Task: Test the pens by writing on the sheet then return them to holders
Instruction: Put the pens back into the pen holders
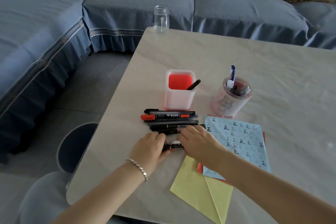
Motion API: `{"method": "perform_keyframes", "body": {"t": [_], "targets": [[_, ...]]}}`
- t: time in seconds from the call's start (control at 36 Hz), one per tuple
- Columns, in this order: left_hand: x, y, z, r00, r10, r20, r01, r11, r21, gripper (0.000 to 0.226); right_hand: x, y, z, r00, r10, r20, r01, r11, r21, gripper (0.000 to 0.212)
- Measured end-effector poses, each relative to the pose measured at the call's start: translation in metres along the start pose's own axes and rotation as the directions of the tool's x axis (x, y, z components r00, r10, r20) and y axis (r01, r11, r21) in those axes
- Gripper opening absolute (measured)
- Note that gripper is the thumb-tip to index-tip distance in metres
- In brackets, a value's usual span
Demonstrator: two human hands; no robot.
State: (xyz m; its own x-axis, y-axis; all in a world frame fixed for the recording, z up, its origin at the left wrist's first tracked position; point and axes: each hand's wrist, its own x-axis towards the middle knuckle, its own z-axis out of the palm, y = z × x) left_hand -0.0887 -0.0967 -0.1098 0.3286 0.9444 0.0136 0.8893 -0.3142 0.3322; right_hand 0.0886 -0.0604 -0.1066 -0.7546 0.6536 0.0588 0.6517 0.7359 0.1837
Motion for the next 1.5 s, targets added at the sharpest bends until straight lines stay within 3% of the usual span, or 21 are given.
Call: {"method": "perform_keyframes", "body": {"t": [0.11,0.17,0.22,0.31,0.36,0.42,0.5,0.58,0.61,0.81,0.86,0.94,1.0,1.06,1.11,1.17,1.25,1.33,1.42,1.5], "targets": [[-0.003,0.000,-0.011,0.988,-0.095,-0.125,0.056,0.958,-0.282,0.019,-0.005,0.003,-0.012,0.996,0.067,0.056,-0.073,0.990,0.124,0.024],[0.000,0.005,-0.024,0.960,-0.188,-0.208,0.073,0.884,-0.462,0.018,-0.005,0.002,-0.027,0.983,0.128,0.135,-0.162,0.945,0.285,0.024],[0.005,0.010,-0.037,0.925,-0.306,-0.227,0.085,0.747,-0.660,0.028,-0.009,0.005,-0.047,0.946,0.210,0.248,-0.307,0.829,0.468,0.021],[0.012,0.026,-0.054,0.892,-0.432,-0.134,0.051,0.392,-0.919,0.033,-0.019,0.003,-0.068,0.903,0.321,0.286,-0.422,0.535,0.732,0.013],[0.015,0.038,-0.062,0.897,-0.440,-0.036,0.062,0.206,-0.977,0.028,-0.026,0.000,-0.077,0.866,0.365,0.343,-0.440,0.226,0.869,0.020],[0.017,0.049,-0.065,0.910,-0.414,0.015,0.089,0.162,-0.983,0.021,-0.032,-0.005,-0.080,0.857,0.337,0.391,-0.385,-0.088,0.919,0.019],[0.018,0.065,-0.067,0.948,-0.308,0.083,0.136,0.154,-0.979,0.028,-0.040,-0.011,-0.083,0.851,0.301,0.430,-0.293,-0.408,0.865,0.023],[0.020,0.078,-0.068,0.957,-0.277,0.090,0.123,0.102,-0.987,0.005,-0.048,-0.013,-0.084,0.846,0.284,0.451,-0.233,-0.563,0.793,0.025],[0.020,0.081,-0.067,0.952,-0.296,0.077,0.113,0.109,-0.988,0.010,-0.050,-0.013,-0.083,0.845,0.286,0.452,-0.218,-0.587,0.779,0.024],[0.020,0.089,-0.062,0.935,-0.348,0.063,0.130,0.172,-0.976,0.011,-0.053,-0.018,-0.093,0.815,0.336,0.472,-0.199,-0.603,0.772,0.028],[0.020,0.091,-0.060,0.939,-0.324,0.115,0.155,0.099,-0.983,0.003,-0.054,-0.018,-0.094,0.805,0.318,0.501,-0.203,-0.646,0.736,0.027],[0.021,0.094,-0.063,0.957,-0.178,0.228,0.206,-0.135,-0.969,0.037,-0.056,-0.017,-0.095,0.807,0.200,0.556,-0.208,-0.784,0.584,0.018],[0.021,0.095,-0.068,0.957,-0.114,0.268,0.243,-0.195,-0.950,0.044,-0.058,-0.017,-0.094,0.822,0.135,0.554,-0.226,-0.815,0.533,0.017],[0.022,0.095,-0.066,0.962,-0.130,0.240,0.236,-0.043,-0.971,0.027,-0.059,-0.018,-0.092,0.820,0.116,0.560,-0.270,-0.785,0.558,0.017],[0.025,0.095,-0.064,0.957,-0.191,0.220,0.229,0.023,-0.973,0.006,-0.058,-0.019,-0.091,0.817,0.112,0.566,-0.313,-0.739,0.597,0.014],[0.028,0.094,-0.062,0.943,-0.250,0.219,0.221,-0.019,-0.975,0.005,-0.057,-0.019,-0.089,0.812,0.145,0.566,-0.353,-0.651,0.672,0.011],[0.037,0.088,-0.069,0.923,-0.352,0.157,0.081,-0.221,-0.972,0.011,-0.060,-0.016,-0.083,0.788,0.246,0.564,-0.430,-0.435,0.791,0.010],[0.046,0.076,-0.081,0.871,-0.491,0.032,-0.073,-0.193,-0.978,0.010,-0.065,-0.011,-0.078,0.768,0.308,0.562,-0.497,-0.267,0.826,0.013],[0.054,0.066,-0.094,0.808,-0.588,-0.042,-0.162,-0.153,-0.975,0.005,-0.071,-0.004,-0.075,0.699,0.405,0.589,-0.513,-0.290,0.808,0.015],[0.060,0.063,-0.103,0.779,-0.593,-0.202,-0.239,0.017,-0.971,0.008,-0.076,0.004,-0.077,0.673,0.494,0.550,-0.468,-0.291,0.835,0.018]]}}
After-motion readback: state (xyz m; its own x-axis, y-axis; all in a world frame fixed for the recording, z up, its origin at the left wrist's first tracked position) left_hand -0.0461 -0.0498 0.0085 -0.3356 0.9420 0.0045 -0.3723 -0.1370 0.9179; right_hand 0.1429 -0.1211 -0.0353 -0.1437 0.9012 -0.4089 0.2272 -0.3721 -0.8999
